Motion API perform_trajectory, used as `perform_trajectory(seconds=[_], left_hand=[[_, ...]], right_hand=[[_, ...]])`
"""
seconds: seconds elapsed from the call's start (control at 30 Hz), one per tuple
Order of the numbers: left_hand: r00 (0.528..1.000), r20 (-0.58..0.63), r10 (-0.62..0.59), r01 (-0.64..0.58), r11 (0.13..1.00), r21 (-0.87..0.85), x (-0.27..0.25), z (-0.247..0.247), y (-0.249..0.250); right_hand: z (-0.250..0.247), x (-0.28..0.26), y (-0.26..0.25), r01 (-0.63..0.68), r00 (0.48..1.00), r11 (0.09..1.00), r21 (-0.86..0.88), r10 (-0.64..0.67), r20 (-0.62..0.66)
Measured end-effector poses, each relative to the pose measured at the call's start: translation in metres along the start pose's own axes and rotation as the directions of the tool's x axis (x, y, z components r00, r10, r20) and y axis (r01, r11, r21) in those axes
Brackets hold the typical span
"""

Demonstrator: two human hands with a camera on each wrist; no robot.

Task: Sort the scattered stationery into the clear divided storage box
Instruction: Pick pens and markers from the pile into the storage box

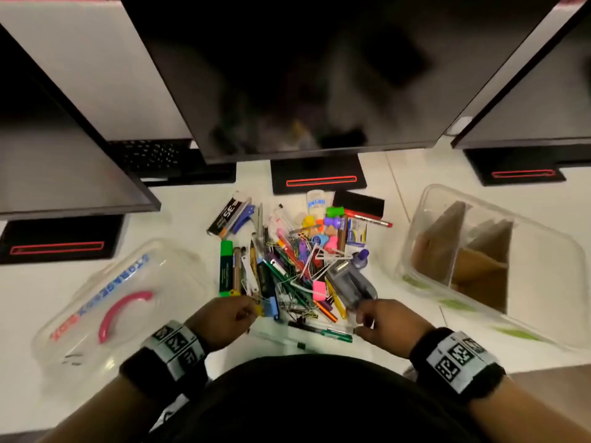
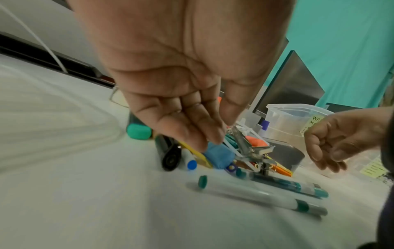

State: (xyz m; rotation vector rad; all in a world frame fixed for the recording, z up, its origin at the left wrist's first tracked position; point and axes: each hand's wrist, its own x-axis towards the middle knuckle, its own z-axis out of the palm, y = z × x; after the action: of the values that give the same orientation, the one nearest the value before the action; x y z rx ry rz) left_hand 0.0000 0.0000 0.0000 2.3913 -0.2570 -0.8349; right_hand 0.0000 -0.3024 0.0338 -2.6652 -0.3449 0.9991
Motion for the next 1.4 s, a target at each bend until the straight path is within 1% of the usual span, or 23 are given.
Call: perform_trajectory(seconds=[0.07, 0.13, 0.2, 0.27, 0.33, 0.43, 0.53, 0.6, 0.63, 0.7, 0.77, 0.83, 0.87, 0.9, 0.93, 1.0, 1.07, 1.17, 1.23, 1.27, 1.3, 1.37, 1.4], left_hand=[[0.997, -0.073, 0.010, -0.010, 1.000, -0.011, 0.010, -0.002, 0.003], [0.996, -0.083, 0.039, -0.035, 0.998, 0.052, 0.016, -0.004, 0.006], [0.995, 0.014, 0.100, -0.101, 0.986, 0.131, 0.015, 0.000, 0.007], [0.971, 0.173, 0.167, -0.213, 0.931, 0.297, 0.014, 0.008, 0.005], [0.944, 0.271, 0.186, -0.291, 0.858, 0.423, 0.011, 0.015, 0.005], [0.921, 0.331, 0.204, -0.360, 0.770, 0.527, 0.013, 0.022, 0.001], [0.923, 0.305, 0.236, -0.377, 0.719, 0.584, 0.020, 0.023, 0.001], [0.922, 0.295, 0.251, -0.383, 0.699, 0.604, 0.023, 0.022, 0.005], [0.916, 0.306, 0.259, -0.397, 0.690, 0.606, 0.025, 0.023, 0.006], [0.896, 0.286, 0.339, -0.443, 0.655, 0.613, 0.027, 0.021, 0.008], [0.888, 0.266, 0.375, -0.454, 0.625, 0.635, 0.028, 0.017, 0.012], [0.909, 0.299, 0.290, -0.416, 0.638, 0.648, 0.030, 0.016, 0.012], [0.922, 0.317, 0.220, -0.381, 0.649, 0.659, 0.031, 0.014, 0.012], [0.929, 0.315, 0.192, -0.360, 0.659, 0.661, 0.031, 0.012, 0.011], [0.931, 0.306, 0.196, -0.357, 0.659, 0.662, 0.032, 0.009, 0.011], [0.933, 0.290, 0.214, -0.354, 0.693, 0.628, 0.035, 0.007, 0.007], [0.941, 0.261, 0.216, -0.329, 0.767, 0.552, 0.036, 0.005, 0.004], [0.966, 0.192, 0.171, -0.238, 0.874, 0.424, 0.038, -0.004, 0.008], [0.982, 0.136, 0.131, -0.170, 0.929, 0.330, 0.039, -0.011, 0.014], [0.988, 0.078, 0.130, -0.145, 0.961, 0.233, 0.039, -0.015, 0.017], [0.993, 0.015, 0.114, -0.115, 0.989, 0.092, 0.040, -0.018, 0.020], [0.994, -0.113, -0.008, -0.009, 0.988, -0.156, 0.045, -0.026, 0.028], [0.981, -0.174, -0.087, 0.046, 0.973, -0.226, 0.050, -0.028, 0.028]], right_hand=[[0.002, 0.009, -0.001, 0.084, 0.995, 0.994, -0.071, -0.088, -0.048], [0.010, 0.014, -0.008, 0.204, 0.975, 0.972, -0.117, -0.212, -0.058], [0.025, 0.019, -0.013, 0.314, 0.948, 0.940, -0.131, -0.317, -0.005], [0.038, 0.027, -0.013, 0.340, 0.940, 0.918, -0.204, -0.338, 0.045], [0.046, 0.034, -0.017, 0.361, 0.930, 0.890, -0.278, -0.364, 0.043], [0.058, 0.041, -0.018, 0.350, 0.920, 0.865, -0.360, -0.390, -0.045], [0.055, 0.042, -0.024, 0.344, 0.896, 0.862, -0.371, -0.419, -0.144], [0.050, 0.042, -0.028, 0.310, 0.892, 0.864, -0.398, -0.409, -0.193], [0.050, 0.043, -0.029, 0.285, 0.897, 0.866, -0.411, -0.392, -0.203], [0.051, 0.046, -0.030, 0.249, 0.907, 0.862, -0.442, -0.368, -0.206], [0.051, 0.050, -0.030, 0.255, 0.909, 0.848, -0.465, -0.374, -0.183], [0.047, 0.052, -0.030, 0.258, 0.925, 0.843, -0.473, -0.357, -0.132], [0.044, 0.054, -0.031, 0.254, 0.934, 0.849, -0.464, -0.340, -0.110], [0.039, 0.054, -0.034, 0.244, 0.939, 0.846, -0.475, -0.329, -0.104], [0.034, 0.054, -0.037, 0.236, 0.944, 0.841, -0.487, -0.318, -0.090], [0.025, 0.056, -0.041, 0.257, 0.958, 0.860, -0.441, -0.287, -0.002], [0.018, 0.059, -0.041, 0.262, 0.965, 0.896, -0.358, -0.245, 0.093], [0.000, 0.062, -0.045, 0.231, 0.969, 0.941, -0.246, -0.200, 0.144], [-0.017, 0.064, -0.048, 0.207, 0.976, 0.968, -0.139, -0.194, 0.104], [-0.026, 0.065, -0.051, 0.192, 0.980, 0.979, -0.073, -0.186, 0.073], [-0.034, 0.068, -0.055, 0.171, 0.985, 0.985, -0.007, -0.170, 0.026], [-0.045, 0.077, -0.063, 0.138, 0.988, 0.984, 0.116, -0.130, -0.077], [-0.049, 0.084, -0.068, 0.120, 0.987, 0.982, 0.147, -0.103, -0.122]])
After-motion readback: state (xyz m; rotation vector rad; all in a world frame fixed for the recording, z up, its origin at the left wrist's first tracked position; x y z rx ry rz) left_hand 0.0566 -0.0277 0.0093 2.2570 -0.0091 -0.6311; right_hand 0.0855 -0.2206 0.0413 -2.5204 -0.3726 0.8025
